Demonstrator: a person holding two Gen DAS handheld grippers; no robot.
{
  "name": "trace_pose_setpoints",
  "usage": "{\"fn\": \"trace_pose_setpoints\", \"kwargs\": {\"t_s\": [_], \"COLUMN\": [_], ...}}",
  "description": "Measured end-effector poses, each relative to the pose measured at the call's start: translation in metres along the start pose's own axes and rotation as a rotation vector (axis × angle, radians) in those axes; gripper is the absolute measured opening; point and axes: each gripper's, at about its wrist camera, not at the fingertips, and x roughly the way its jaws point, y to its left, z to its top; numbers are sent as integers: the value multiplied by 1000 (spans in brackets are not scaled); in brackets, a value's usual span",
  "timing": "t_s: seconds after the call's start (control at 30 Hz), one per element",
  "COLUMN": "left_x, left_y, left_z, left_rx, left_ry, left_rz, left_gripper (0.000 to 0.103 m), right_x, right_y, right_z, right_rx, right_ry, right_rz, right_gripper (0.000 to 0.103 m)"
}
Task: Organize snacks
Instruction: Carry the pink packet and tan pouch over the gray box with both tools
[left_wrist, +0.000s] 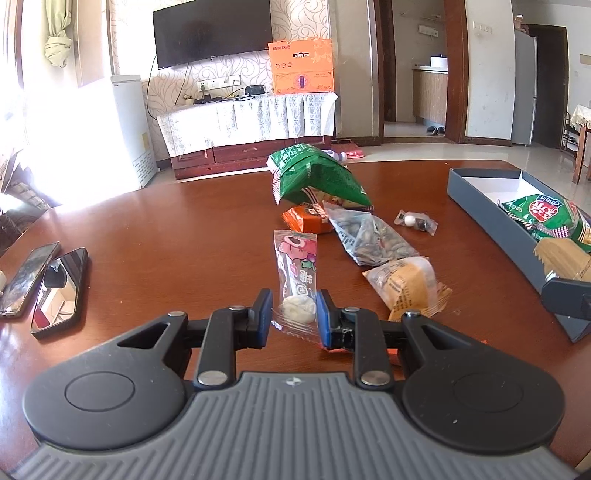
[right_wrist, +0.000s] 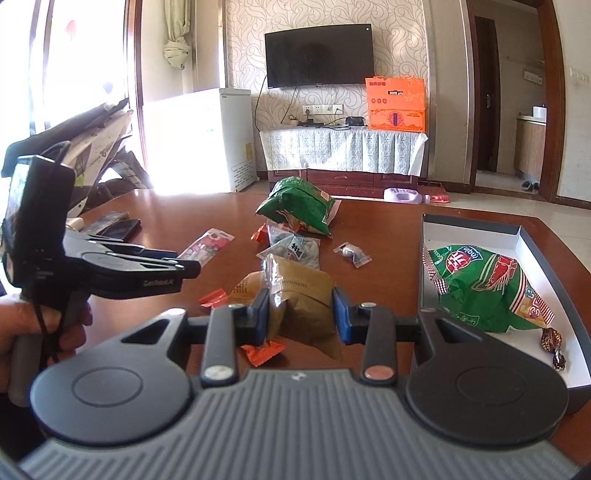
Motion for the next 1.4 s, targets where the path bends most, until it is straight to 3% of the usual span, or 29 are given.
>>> {"fn": "trace_pose_setpoints", "kwargs": {"t_s": [0.77,1.4], "left_x": [-36,-28], "left_y": [-30,-98], "left_z": [23,61], "left_rx": [45,111], "left_ry": [-43,-89], "left_rz": [-26,-126], "left_gripper": [30,30], "right_x": [-24,-41], "right_y": [-3,-36], "right_z": [3,4], "right_rx": [-14,19], "right_ry": [-60,-103], "right_rz": [-2,-92], "right_gripper": [38,38]}}
